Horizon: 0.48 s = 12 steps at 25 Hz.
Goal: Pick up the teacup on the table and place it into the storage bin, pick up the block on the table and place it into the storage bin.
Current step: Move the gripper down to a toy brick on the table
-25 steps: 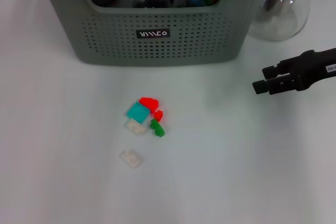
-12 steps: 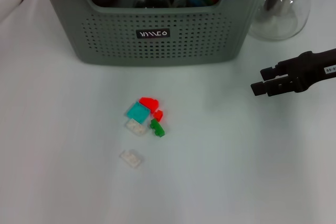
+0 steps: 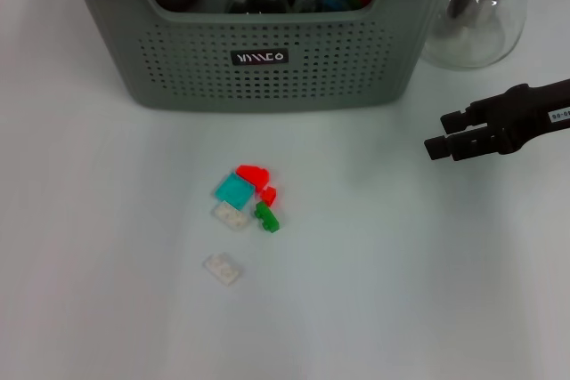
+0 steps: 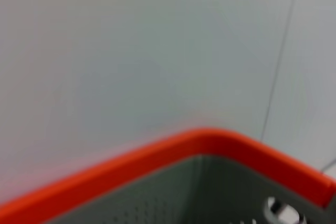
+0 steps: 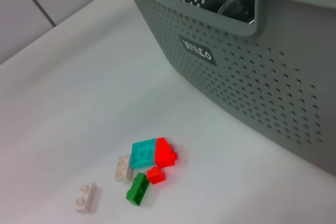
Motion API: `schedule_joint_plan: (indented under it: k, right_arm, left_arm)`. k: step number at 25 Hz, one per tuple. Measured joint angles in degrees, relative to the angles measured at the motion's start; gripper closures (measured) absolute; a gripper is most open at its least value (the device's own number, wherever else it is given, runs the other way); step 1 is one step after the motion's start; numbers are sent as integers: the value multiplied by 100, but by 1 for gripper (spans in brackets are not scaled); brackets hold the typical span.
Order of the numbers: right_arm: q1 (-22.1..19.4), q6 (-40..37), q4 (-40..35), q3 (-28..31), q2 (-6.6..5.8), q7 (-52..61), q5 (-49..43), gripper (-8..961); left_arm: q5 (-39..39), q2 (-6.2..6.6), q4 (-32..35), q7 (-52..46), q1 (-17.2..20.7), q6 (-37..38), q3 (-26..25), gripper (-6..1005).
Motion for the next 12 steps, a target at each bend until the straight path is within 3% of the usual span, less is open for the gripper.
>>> schedule_joint_plan:
  k: [2,7,12]
  right_arm:
    - [5,0,0,0,3,0,-1,298]
    - [29,30,0,-1,8,-9,-1,297]
    - [34,45,28,8,22,-48,-1,298]
  left_arm:
    - [-10,-6,445,-3,201,282,-183,137]
    - [-228,-41,1975,-5,878,1405,-429,129]
    - [-1265,-160,3654,543,1705,2755,-838,131]
